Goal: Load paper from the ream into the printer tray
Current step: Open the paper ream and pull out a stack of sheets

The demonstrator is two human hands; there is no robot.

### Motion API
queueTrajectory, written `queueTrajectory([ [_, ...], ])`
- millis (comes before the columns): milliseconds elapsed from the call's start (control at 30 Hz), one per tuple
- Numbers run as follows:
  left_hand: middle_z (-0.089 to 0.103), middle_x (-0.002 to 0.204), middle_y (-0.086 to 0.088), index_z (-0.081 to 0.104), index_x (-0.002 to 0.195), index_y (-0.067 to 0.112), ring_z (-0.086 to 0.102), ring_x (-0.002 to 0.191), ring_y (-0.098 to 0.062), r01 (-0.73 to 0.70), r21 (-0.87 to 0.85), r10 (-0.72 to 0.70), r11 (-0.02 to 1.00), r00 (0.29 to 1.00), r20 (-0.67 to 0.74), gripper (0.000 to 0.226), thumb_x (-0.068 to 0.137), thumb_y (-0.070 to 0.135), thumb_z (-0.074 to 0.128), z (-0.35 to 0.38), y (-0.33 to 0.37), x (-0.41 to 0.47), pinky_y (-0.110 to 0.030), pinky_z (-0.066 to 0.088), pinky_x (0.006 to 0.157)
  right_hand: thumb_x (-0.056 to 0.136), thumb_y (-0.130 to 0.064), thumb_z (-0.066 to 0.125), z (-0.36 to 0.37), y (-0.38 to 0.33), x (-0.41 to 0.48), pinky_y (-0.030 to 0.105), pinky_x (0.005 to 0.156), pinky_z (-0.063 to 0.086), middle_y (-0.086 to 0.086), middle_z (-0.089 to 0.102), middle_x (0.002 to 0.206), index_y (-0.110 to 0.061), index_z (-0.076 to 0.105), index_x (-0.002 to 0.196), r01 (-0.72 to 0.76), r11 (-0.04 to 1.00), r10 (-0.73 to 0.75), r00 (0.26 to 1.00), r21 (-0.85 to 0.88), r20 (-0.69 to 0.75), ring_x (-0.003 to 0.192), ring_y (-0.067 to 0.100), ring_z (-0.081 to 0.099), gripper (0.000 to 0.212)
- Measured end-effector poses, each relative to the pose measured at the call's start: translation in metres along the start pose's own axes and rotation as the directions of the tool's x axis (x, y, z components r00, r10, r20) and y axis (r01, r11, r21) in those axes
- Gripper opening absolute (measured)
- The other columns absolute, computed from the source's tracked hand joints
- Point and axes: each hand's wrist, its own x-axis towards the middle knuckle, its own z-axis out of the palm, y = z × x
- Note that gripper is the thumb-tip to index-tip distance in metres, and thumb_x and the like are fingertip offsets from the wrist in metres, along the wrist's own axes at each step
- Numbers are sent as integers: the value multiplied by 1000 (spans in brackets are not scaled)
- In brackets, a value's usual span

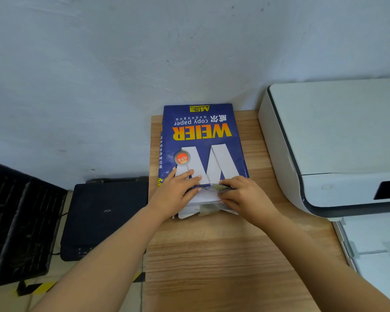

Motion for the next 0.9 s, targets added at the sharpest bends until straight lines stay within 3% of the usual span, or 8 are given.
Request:
queueTrajectory([
  [167, 38, 151, -2, 46, 138, 27, 28, 141, -17, 5, -8, -5, 1000, 1000, -2, 41, 98, 38, 41, 1, -1, 0, -28, 3, 116, 84, -32, 50, 0, 0, -1, 35, 76, 52, 2, 71, 108, -21, 76, 88, -2, 1000, 2, 1000, 4, -17, 93, 24, 65, 29],
  [267, 39, 151, 0, 48, 136, 27, 27, 141, -16, -3, -26, 2, 1000, 1000, -8, 40, 97, 38, 44, 3, -4, 0, -24, -1, 111, 81, -20, 66, 3, -4, -1, 37, 79, 55, 5, 70, 113, -17, 75, 88, 16, 999, -19, 998, -49, -52, 96, 25, 66, 12],
  [333, 42, 148, 3, 53, 130, 27, 25, 142, -12, -30, -38, 30, 999, 1000, 5, 37, 96, 41, 45, 6, -6, 0, -29, -2, 114, 73, -13, 77, 6, -6, -2, 39, 82, 57, 7, 68, 118, -14, 73, 90, 23, 997, -27, 998, -79, -51, 100, 26, 66, 18],
  [433, 46, 146, 9, 56, 122, 29, 22, 143, -7, -52, -69, 55, 996, 998, 36, 37, 94, 49, 45, 10, -11, 1, -41, 2, 121, 69, -12, 79, 6, -9, -3, 38, 88, 53, 8, 64, 123, -13, 71, 92, 23, 996, -28, 998, -90, -56, 107, 26, 64, 25],
  [567, 35, 152, 10, 48, 128, 36, 13, 146, -10, -20, -55, 27, 998, 990, 138, 65, 77, 77, 40, 9, -14, 0, -48, 6, 121, 68, -14, 80, 2, -13, -3, 38, 90, 51, 10, 62, 127, -13, 70, 92, 25, 994, -32, 998, -105, -61, 110, 27, 62, 26],
  [733, 38, 150, 8, 45, 134, 28, 23, 142, -5, -120, -35, 121, 992, 991, 53, 62, 83, 62, 52, 8, -2, -17, -39, 8, 122, 72, -10, 76, -1, -14, -20, 38, 89, 51, 10, 63, 123, -13, 69, 86, 63, 994, -75, 990, -94, -121, 105, 27, 62, 16],
  [900, 51, 141, 4, 50, 132, 24, 38, 134, -7, -207, -77, 204, 975, 978, -42, 55, 86, 54, 51, 10, 13, -37, -20, 13, 115, 74, -9, 75, -9, -20, -35, 38, 87, 52, 10, 65, 120, -13, 69, 86, 89, 991, -105, 979, -99, -175, 102, 27, 64, 14],
])
